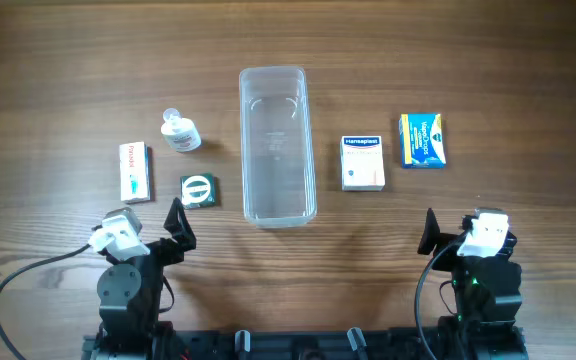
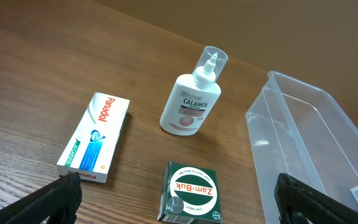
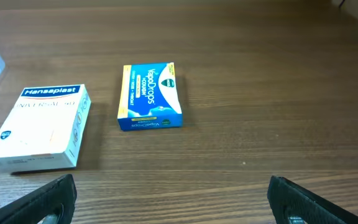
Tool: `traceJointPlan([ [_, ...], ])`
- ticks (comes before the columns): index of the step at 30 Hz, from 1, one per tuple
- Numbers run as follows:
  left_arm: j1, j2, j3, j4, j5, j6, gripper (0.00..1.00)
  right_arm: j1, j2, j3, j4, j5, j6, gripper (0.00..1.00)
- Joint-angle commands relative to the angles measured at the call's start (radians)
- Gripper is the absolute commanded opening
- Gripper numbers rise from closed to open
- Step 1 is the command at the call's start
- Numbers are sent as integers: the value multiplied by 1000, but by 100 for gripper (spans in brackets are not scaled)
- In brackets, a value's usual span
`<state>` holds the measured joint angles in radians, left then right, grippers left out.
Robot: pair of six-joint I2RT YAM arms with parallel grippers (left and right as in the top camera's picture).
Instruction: Pack container
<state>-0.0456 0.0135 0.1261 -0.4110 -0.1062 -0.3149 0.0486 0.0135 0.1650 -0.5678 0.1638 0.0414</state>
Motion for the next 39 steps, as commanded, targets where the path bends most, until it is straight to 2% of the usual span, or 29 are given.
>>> traceJointPlan([
  [1, 4, -5, -5, 4, 1, 20, 100, -4, -5, -5, 3, -9, 13, 100],
  [34, 4, -5, -5, 4, 1, 20, 100, -4, -5, -5, 6, -16, 14, 100],
  [39, 4, -5, -5, 4, 1, 20, 100, -4, 2, 47, 22, -3, 13, 100],
])
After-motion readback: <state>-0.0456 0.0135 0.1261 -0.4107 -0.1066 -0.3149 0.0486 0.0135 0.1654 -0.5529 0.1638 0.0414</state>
